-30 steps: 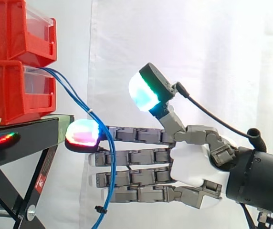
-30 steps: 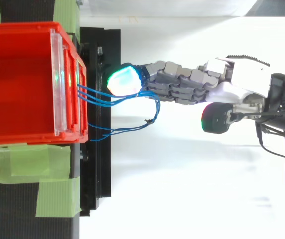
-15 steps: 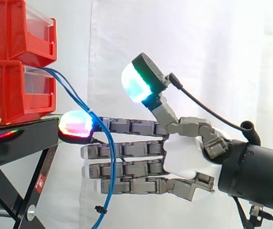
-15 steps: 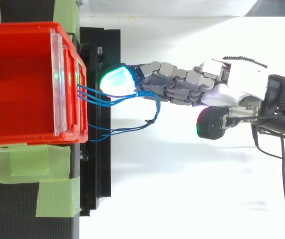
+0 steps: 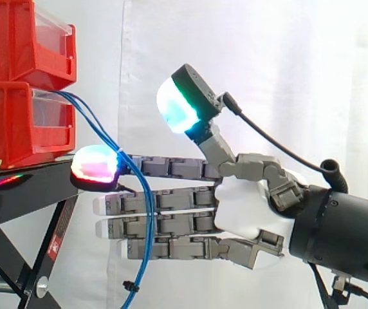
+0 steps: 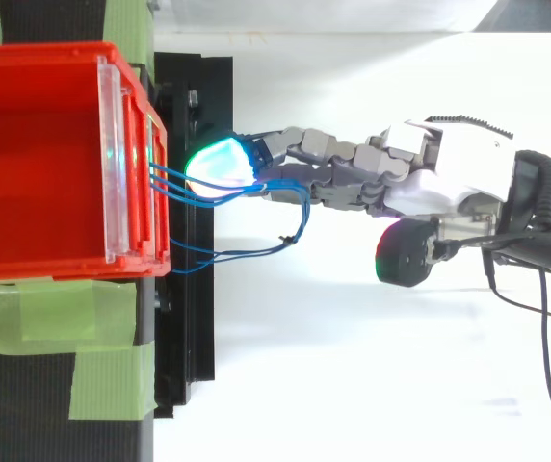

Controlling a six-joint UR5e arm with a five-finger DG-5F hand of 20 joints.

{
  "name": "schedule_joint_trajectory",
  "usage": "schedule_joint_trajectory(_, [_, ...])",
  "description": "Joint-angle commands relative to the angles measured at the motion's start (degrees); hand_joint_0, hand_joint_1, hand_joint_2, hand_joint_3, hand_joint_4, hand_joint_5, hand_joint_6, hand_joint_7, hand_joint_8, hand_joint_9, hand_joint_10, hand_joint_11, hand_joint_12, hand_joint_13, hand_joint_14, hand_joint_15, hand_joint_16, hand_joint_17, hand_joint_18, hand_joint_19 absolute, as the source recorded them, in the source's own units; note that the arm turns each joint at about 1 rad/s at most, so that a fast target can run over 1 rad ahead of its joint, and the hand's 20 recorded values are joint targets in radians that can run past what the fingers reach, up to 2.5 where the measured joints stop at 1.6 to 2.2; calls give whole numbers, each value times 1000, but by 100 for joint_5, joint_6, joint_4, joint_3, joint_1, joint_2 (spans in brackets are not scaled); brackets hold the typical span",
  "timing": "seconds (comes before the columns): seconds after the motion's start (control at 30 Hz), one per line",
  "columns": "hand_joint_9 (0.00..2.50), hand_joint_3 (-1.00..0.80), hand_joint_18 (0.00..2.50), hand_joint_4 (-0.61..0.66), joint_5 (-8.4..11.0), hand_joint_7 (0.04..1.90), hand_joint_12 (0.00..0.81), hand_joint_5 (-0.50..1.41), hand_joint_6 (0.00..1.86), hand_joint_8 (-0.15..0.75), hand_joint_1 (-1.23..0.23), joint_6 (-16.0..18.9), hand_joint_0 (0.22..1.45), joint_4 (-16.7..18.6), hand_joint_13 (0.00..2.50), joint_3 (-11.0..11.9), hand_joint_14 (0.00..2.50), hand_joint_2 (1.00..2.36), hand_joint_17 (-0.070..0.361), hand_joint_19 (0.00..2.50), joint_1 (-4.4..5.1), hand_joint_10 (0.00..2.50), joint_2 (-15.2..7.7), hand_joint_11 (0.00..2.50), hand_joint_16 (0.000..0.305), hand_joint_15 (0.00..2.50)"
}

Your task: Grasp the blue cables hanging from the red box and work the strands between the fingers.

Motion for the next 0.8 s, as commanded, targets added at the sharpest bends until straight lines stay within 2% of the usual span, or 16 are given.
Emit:
schedule_joint_trajectory(0.0, [269,-1000,101,166,-17,691,457,-335,6,371,-503,34,675,16,219,6,6,1000,194,103,18,4,-118,210,86,234])
schedule_joint_trajectory(0.1, [324,-1000,192,173,-26,671,465,-308,6,382,-529,228,675,25,276,138,6,1000,197,58,18,4,-391,183,88,212])
schedule_joint_trajectory(0.13, [325,-1000,196,174,-26,671,464,-308,6,382,-528,228,675,25,277,138,6,1000,197,64,18,4,-391,183,88,211])
schedule_joint_trajectory(0.2, [326,-1000,203,173,-79,668,463,-308,5,381,-529,597,676,8,280,349,6,1000,197,68,-26,4,-698,188,88,212])
schedule_joint_trajectory(0.23, [326,-1000,204,173,-114,671,463,-308,5,381,-529,720,677,8,280,419,6,1000,197,75,-35,4,-769,188,88,219])
schedule_joint_trajectory(0.37, [327,-1000,211,172,-298,670,463,-308,5,380,-528,790,677,-36,283,446,6,1000,197,73,-35,5,-760,197,87,219])
schedule_joint_trajectory(0.43, [328,-1000,211,172,-536,668,463,-307,5,380,-528,764,677,-45,283,446,6,1000,197,72,-52,4,-707,192,87,220])
schedule_joint_trajectory(0.5, [328,-1000,210,171,-597,669,464,-308,6,380,-530,764,678,-45,287,446,6,1000,196,79,-87,4,-707,193,87,220])
schedule_joint_trajectory(0.77, [328,-1000,212,172,-685,668,464,-306,5,380,-530,781,678,-45,289,446,6,1000,197,79,-114,4,-698,190,87,224])
